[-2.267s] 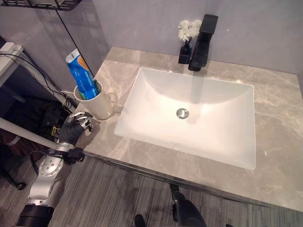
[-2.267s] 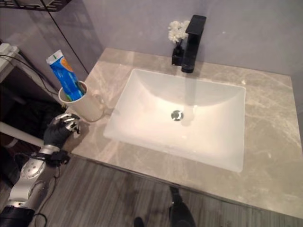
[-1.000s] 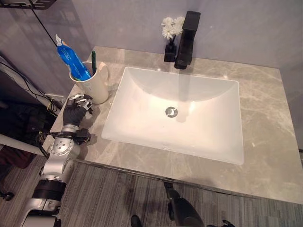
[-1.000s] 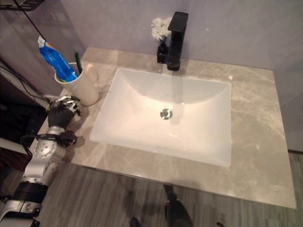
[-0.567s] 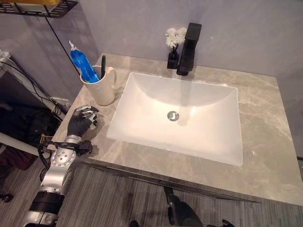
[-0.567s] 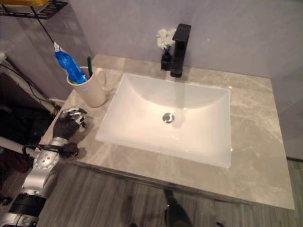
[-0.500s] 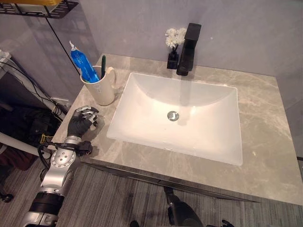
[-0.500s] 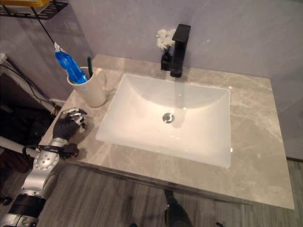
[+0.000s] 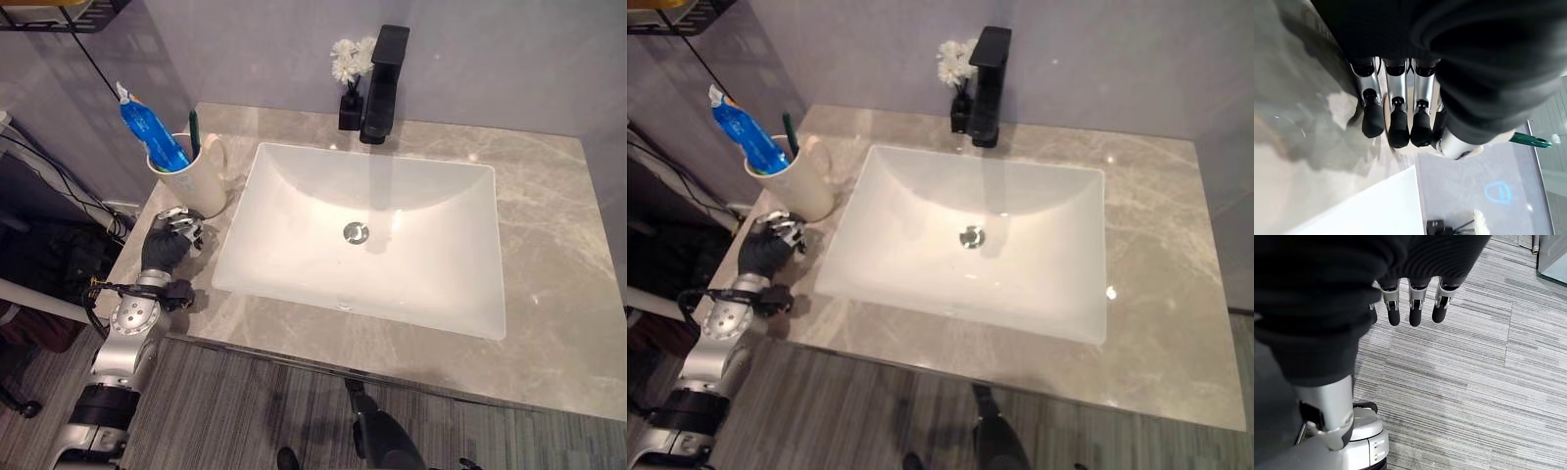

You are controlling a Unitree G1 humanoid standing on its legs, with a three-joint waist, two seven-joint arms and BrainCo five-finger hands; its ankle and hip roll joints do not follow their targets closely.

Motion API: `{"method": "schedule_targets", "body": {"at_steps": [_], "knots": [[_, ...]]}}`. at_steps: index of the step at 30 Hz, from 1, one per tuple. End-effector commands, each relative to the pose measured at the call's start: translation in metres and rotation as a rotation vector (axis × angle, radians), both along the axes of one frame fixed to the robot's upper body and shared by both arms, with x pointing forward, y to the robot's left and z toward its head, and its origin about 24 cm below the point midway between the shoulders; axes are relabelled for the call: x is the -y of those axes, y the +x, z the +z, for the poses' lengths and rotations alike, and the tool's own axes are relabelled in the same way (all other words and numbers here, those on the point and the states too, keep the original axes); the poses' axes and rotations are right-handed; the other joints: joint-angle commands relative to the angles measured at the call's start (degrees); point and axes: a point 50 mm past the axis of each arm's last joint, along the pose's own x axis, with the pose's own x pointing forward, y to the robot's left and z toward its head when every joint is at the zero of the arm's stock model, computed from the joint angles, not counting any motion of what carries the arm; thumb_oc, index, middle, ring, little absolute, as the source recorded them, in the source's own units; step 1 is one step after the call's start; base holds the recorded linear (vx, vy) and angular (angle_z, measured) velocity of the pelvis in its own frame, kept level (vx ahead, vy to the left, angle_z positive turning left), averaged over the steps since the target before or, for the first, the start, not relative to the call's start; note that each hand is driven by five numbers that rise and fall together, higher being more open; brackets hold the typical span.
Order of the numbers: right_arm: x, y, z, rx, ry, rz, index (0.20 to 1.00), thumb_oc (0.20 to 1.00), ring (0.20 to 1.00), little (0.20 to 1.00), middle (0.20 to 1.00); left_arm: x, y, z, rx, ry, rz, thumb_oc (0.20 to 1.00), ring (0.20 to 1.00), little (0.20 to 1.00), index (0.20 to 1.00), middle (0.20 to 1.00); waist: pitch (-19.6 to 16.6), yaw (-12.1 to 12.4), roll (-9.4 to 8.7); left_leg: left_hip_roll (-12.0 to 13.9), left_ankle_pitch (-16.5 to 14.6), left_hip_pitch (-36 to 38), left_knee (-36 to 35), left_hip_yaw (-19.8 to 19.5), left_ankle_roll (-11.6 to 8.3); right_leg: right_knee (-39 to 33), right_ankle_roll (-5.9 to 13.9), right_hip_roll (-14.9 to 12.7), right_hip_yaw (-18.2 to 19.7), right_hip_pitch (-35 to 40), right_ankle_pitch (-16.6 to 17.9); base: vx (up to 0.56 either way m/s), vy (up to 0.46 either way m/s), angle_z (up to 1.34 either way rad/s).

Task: Put brush and paste in cup on sink, flatten towel.

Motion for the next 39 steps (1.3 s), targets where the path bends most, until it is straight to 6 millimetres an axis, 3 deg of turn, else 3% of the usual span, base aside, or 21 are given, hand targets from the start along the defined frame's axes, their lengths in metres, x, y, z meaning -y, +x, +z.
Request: {"method": "schedule_targets", "body": {"at_steps": [1,9,16,17,22,30,39], "knots": [[-0.005,-0.016,-0.004,-0.049,0.005,0.006,1.0,1.0,1.0,1.0,1.0,-0.012,0.007,0.019,0.072,0.012,0.044,0.2,0.2,0.2,0.2,0.2,0.95,-1.31,-2.5,-5.27,-4.2,6.72,1.6,-2.37,1.55,-0.66,5.25,-1.38,1.4,-5.84,4.37,0.03,-0.031,0.01],[-0.007,-0.007,-0.003,-0.021,0.008,0.01,1.0,1.0,1.0,1.0,1.0,-0.019,0.024,0.039,0.124,0.007,0.12,0.2,0.2,0.2,0.2,0.2,0.83,-2.1,-2.19,-4.37,-1.91,5.98,0.71,-2.4,0.55,-0.66,4.78,-0.36,1.22,-7.07,3.82,0.01,-0.009,0.02],[-0.004,-0.001,-0.001,0.004,-0.007,0.01,1.0,1.0,1.0,1.0,1.0,-0.028,0.037,0.059,0.155,0.014,0.18,0.2,0.2,0.2,0.2,0.2,0.96,-3.14,-1.99,-3.9,-1.39,5.44,0.31,-2.35,0.01,-0.66,4.55,-0.2,1.75,-7.98,3.91,0.01,0.0,-0.01],[-0.003,-0.003,-0.001,-0.005,-0.015,0.024,1.0,1.0,1.0,1.0,1.0,-0.031,0.044,0.069,0.16,0.033,0.198,0.2,0.2,0.2,0.2,0.2,0.73,-3.7,-1.92,-3.87,-1.47,5.17,0.31,-2.37,-0.25,-0.66,4.54,-0.16,1.68,-8.28,3.96,0.0,0.0,0.0],[-0.003,0.001,-0.001,-0.002,-0.025,0.044,1.0,1.0,1.0,1.0,1.0,-0.033,0.051,0.073,0.145,0.049,0.208,0.2,0.2,0.2,0.2,0.2,0.56,-3.94,-2.0,-3.89,-2.21,5.23,0.31,-1.92,-0.24,-0.66,4.71,-0.1,1.81,-8.51,4.14,0.0,0.0,0.0],[-0.002,0.001,-0.001,0.0,-0.023,0.031,1.0,1.0,1.0,1.0,1.0,-0.03,0.04,0.06,0.117,0.127,0.179,0.2,0.2,0.2,0.2,0.2,0.34,-2.82,-2.33,-3.99,-3.16,6.08,0.31,-2.57,-0.03,-0.66,4.93,-0.78,1.06,-7.91,4.29,0.0,-0.001,0.0],[-0.002,-0.002,-0.001,-0.012,-0.022,0.035,1.0,1.0,1.0,1.0,1.0,-0.051,0.027,0.062,0.135,0.133,0.261,0.2,0.2,0.2,0.2,0.2,1.27,-1.97,-2.14,-3.96,-3.0,5.43,0.31,-3.17,0.05,-0.66,4.66,-1.05,0.59,-8.76,4.47,-0.02,0.003,0.05]]}}
